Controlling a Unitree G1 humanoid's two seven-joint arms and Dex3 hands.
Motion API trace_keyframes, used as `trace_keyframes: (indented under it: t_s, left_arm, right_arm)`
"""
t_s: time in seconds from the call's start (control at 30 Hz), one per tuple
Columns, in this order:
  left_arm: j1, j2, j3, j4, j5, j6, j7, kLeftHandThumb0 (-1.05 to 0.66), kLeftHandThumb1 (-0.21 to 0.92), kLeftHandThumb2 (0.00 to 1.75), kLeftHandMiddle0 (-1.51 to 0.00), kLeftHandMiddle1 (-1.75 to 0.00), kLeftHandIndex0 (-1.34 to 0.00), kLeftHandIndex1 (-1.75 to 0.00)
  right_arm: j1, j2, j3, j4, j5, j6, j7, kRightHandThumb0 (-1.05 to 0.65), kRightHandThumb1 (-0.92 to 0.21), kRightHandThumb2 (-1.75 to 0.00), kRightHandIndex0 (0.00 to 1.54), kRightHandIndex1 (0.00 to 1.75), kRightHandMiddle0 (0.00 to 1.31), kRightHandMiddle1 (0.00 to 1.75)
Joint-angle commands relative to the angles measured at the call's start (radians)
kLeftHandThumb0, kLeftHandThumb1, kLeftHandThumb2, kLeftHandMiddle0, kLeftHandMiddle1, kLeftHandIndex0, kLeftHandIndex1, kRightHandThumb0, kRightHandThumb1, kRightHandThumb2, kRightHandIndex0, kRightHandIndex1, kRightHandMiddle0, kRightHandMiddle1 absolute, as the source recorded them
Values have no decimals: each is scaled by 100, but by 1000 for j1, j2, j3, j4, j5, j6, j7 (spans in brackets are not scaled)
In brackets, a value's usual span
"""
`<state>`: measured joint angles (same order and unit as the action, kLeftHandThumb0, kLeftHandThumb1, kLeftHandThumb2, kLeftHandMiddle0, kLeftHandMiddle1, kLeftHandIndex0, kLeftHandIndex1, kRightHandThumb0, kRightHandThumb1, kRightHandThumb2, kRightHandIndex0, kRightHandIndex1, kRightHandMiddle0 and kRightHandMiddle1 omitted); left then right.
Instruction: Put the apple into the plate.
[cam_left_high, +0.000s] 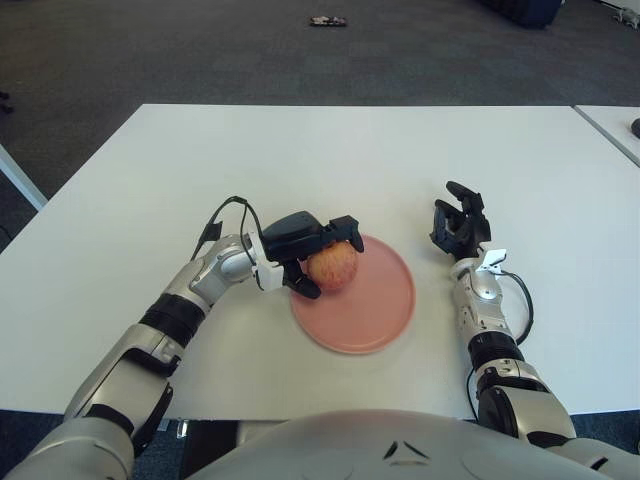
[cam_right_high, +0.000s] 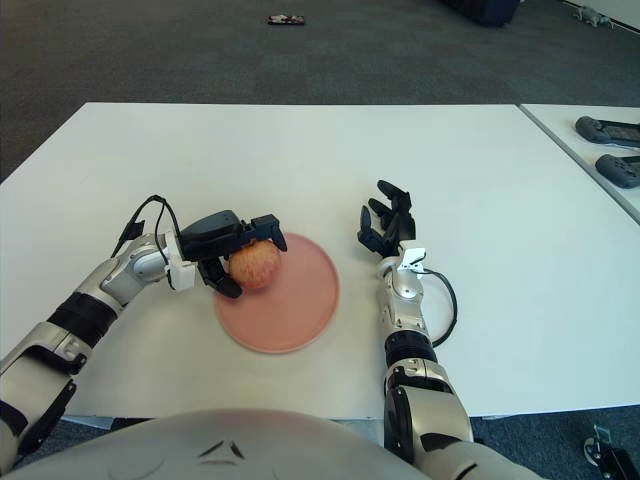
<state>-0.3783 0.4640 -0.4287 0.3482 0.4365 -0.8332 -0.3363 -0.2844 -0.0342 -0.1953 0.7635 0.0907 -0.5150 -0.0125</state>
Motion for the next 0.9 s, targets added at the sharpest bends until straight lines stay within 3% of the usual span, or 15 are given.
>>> trace_keyframes:
  t_s: [0.0, 0.33, 0.87]
  left_arm:
    - [-9, 15, 7, -42, -20, 29, -44, -49, 27, 137, -121, -175, -65, -175]
    - [25, 19, -14, -92, 33, 83, -87, -49, 28, 136, -119, -175, -64, -175]
    - [-26, 3, -29, -6, 242, 21, 57, -49, 27, 138, -120, -175, -65, -175]
  right_arm:
    - [38, 6, 0, 36, 4, 51, -2, -42, -57, -95, 13, 78, 0, 86]
    - [35, 5, -9, 35, 20, 66, 16, -40, -56, -95, 12, 79, 0, 83]
    - [38, 7, -1, 32, 7, 53, -2, -43, -59, -93, 12, 77, 0, 83]
